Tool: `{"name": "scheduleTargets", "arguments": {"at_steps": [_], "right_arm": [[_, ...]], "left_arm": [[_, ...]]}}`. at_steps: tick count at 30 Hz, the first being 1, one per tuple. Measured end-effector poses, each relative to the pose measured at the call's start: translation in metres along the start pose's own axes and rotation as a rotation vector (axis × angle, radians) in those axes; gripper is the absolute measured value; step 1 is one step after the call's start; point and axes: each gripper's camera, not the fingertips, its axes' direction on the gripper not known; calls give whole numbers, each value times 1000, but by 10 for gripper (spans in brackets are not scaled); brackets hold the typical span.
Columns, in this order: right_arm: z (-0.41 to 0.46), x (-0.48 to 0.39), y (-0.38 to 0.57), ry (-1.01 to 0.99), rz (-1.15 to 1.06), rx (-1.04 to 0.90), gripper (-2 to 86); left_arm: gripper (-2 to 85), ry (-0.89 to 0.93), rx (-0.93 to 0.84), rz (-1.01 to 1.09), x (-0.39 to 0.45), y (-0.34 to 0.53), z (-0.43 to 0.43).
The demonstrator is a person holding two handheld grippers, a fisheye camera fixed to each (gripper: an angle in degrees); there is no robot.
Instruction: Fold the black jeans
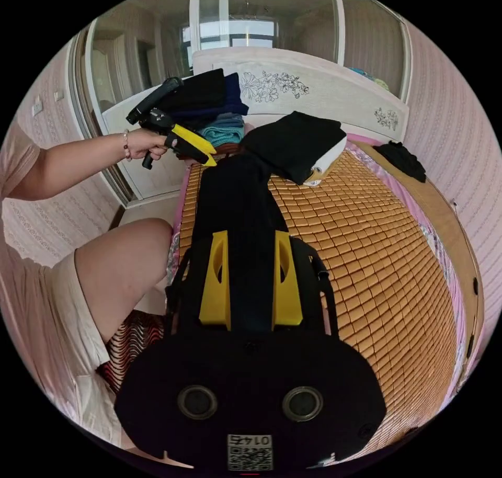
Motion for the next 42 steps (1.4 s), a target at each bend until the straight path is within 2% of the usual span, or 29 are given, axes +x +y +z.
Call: {"name": "scheduleTargets", "arguments": {"at_steps": [4,9,12,13,14,16,18,21,23,26,27,29,33,35,38,40,42], "right_arm": [[58,50,-117,-178,61,-77,197],[136,82,-209,-244,53,-313,172],[152,108,-244,-504,67,-366,115],[149,117,-256,-644,24,-350,77],[141,123,-268,-805,-48,-309,69],[127,131,-284,-1006,-143,-254,62],[123,141,-304,-1080,-168,-247,60],[128,156,-333,-1034,-134,-284,60],[136,164,-350,-796,-51,-382,61],[128,174,-361,-573,78,-396,45],[122,175,-361,-519,91,-385,39],[94,172,-355,-385,123,-337,27],[45,152,-319,-312,102,-352,55],[18,138,-281,-199,128,-422,72],[1,126,-236,-135,252,-477,72],[3,117,-218,-119,285,-537,52],[-6,110,-215,-105,299,-518,26]], "left_arm": [[140,96,-7,110,-33,8,19],[156,165,11,268,-63,18,31],[161,246,18,310,-86,24,36],[163,280,32,320,-95,25,36],[167,317,56,337,-103,27,35],[176,396,128,354,-115,28,31],[182,469,198,349,-126,27,28],[170,580,190,332,-134,21,40],[69,522,42,235,-146,15,60],[25,560,-99,-41,-166,13,89],[26,547,-114,-63,-167,14,93],[37,499,-123,-102,-167,14,99],[62,465,-120,-130,-164,14,89],[72,346,-71,-83,-154,15,74],[55,228,-47,-48,-139,18,67],[29,204,-44,-65,-133,18,68],[8,215,-30,-86,-128,18,67]]}}
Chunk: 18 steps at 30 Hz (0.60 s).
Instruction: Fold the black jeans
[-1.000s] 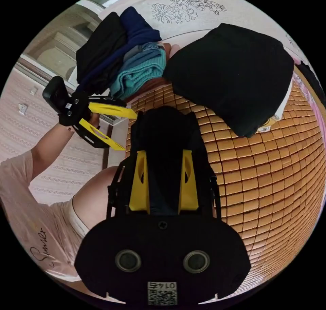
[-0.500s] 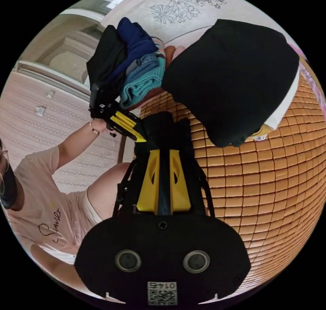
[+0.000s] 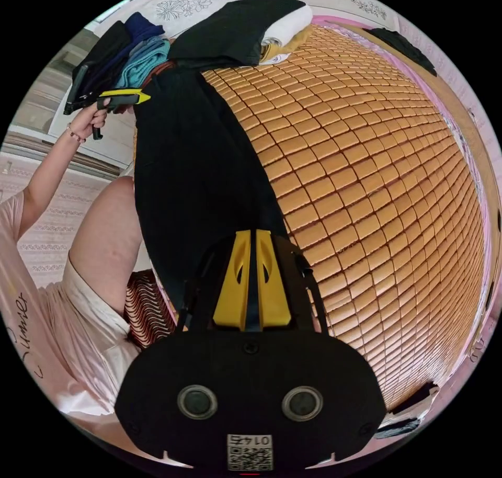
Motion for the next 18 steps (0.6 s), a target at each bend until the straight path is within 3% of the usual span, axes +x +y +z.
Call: {"name": "scheduleTargets", "arguments": {"at_steps": [7,11,15,18], "right_arm": [[-49,-25,3,53,26,86,4],[-17,-21,0,85,119,-8,-5],[-50,-39,35,198,158,106,-6],[-69,-59,86,346,188,152,-5]], "left_arm": [[1,-116,65,48,43,-9,-11],[49,-212,-89,-27,55,-16,32],[69,-216,28,-40,75,-13,9],[55,-316,164,60,106,1,-21]]}}
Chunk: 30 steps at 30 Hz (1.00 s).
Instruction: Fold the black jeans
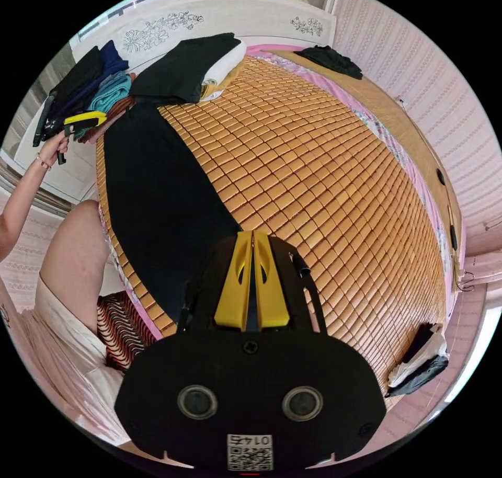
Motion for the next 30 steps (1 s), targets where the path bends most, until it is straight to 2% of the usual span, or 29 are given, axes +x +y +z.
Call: {"name": "scheduleTargets", "arguments": {"at_steps": [3,5,9,11,16,18,21,23,26,30], "right_arm": [[-7,-12,47,105,2,-37,-4],[4,-25,71,50,-5,-104,-4],[38,-38,94,-4,33,-203,-4],[49,-40,109,-4,51,-175,-5],[52,-21,114,-110,59,-232,-5],[46,-13,113,-99,78,-152,-5],[64,-5,107,-20,87,-156,-5],[96,-3,111,-10,93,-187,-4],[110,0,127,-19,71,-173,-5],[121,12,132,-86,32,-244,-5]], "left_arm": [[31,36,59,142,46,10,-26],[7,186,48,254,102,15,-30],[-7,478,25,351,205,15,-25],[-9,617,-52,415,270,6,-19],[-10,615,-101,500,353,-22,-16],[-10,581,-113,513,372,-34,-14],[-10,499,-143,552,404,-52,-6],[-10,434,-254,649,432,-57,8],[-10,426,-234,775,452,-64,3],[-10,445,-275,797,473,-76,2]]}}
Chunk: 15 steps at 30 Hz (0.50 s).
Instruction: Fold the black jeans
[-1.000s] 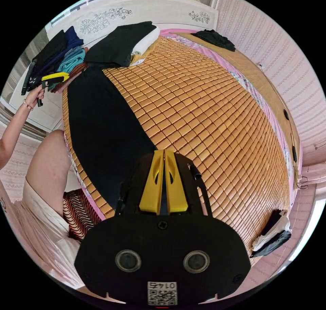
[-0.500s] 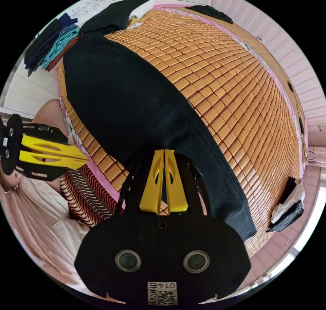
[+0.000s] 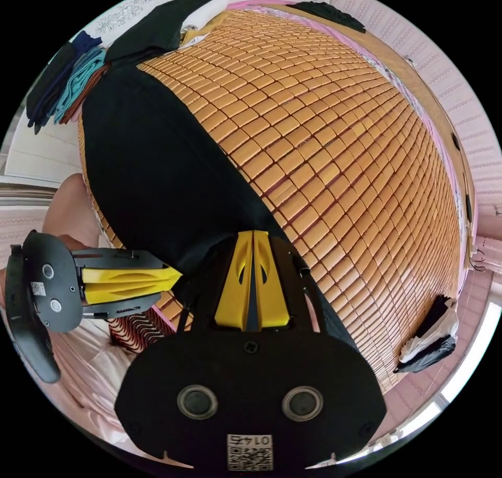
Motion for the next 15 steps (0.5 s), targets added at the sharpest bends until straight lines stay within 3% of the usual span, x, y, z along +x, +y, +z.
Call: {"name": "scheduleTargets", "arguments": {"at_steps": [10,15], "right_arm": [[80,23,39,-49,-3,-14,-5],[105,47,116,-174,199,230,-7]], "left_arm": [[-10,7,-20,23,22,-45,-1],[-10,-12,-47,40,33,-63,-2]]}}
